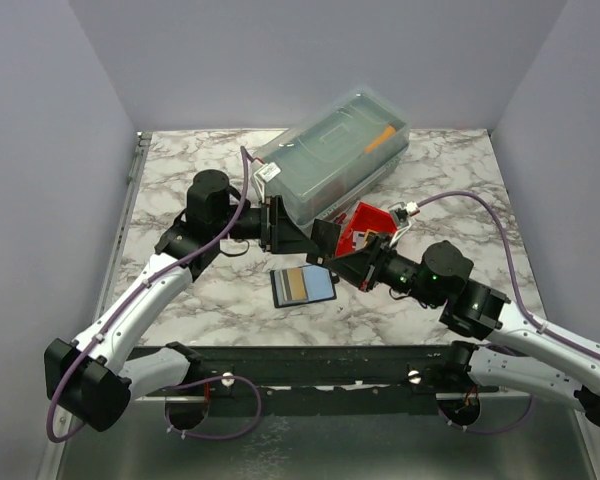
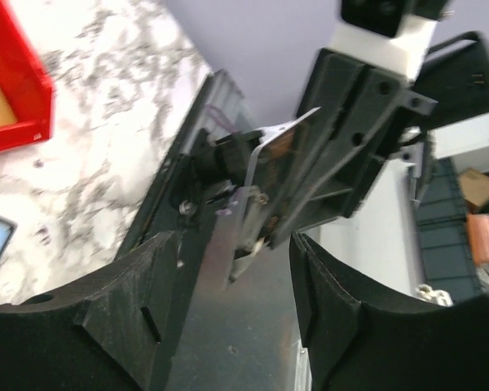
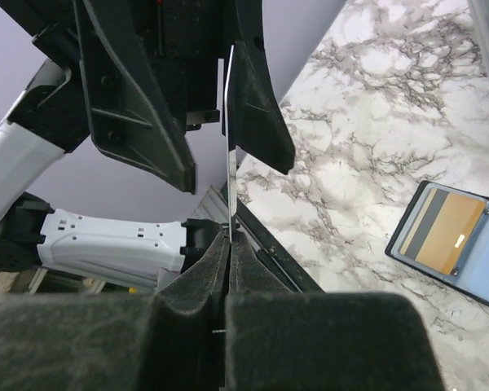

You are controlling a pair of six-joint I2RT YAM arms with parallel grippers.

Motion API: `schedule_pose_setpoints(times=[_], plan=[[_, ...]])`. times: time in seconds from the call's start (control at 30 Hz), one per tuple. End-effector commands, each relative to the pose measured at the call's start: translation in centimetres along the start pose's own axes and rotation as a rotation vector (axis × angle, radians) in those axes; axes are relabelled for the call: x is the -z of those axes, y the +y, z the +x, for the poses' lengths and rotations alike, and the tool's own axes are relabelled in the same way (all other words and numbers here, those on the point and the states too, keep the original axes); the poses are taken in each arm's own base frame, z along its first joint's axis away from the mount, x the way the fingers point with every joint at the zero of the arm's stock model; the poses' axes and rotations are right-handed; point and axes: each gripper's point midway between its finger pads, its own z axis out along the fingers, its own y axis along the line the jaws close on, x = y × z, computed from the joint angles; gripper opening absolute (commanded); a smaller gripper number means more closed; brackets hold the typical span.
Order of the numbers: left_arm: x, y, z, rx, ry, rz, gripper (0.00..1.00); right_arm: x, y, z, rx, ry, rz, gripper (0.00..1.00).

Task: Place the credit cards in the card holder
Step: Insert the credit card into the card slot.

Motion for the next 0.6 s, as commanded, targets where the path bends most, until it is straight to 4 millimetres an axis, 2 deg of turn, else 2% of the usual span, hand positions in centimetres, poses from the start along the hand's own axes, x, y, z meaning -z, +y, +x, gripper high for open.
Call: schedule_pose_setpoints(times=[0.0, 0.07, 0.17, 0.27, 0.33, 0.5, 0.57], plan=[[0.7, -4.1, -0.2, -0.087, -0.013, 0.203, 0.6, 0.2, 1.0, 0.1, 0.015, 0.003, -0.068, 0.0], [0.8, -4.8, -0.4, -0.087, -0.011, 0.239, 0.55, 0.2, 1.3, 0.2, 0.008, 0.002, -0.083, 0.0], [0.7, -4.8, -0.4, -0.086, -0.001, 0.245, 0.41, 0.3, 1.2, 0.3, 0.002, -0.004, -0.096, 0.0], [0.7, -4.7, -0.2, -0.085, 0.0, 0.244, 0.38, 0.5, 1.1, 0.4, -0.009, -0.009, -0.098, 0.0], [0.7, -4.6, -0.2, -0.075, 0.007, 0.245, 0.32, 0.5, 1.1, 0.5, -0.01, -0.009, -0.101, 0.0], [0.5, -4.1, 0.0, -0.067, 0.004, 0.237, 0.06, 0.6, 0.9, 0.6, -0.014, -0.004, -0.088, 0.0], [0.4, -3.4, -0.1, -0.06, -0.011, 0.211, 0.0, 0.5, 0.2, 0.7, -0.016, 0.002, -0.044, 0.02]])
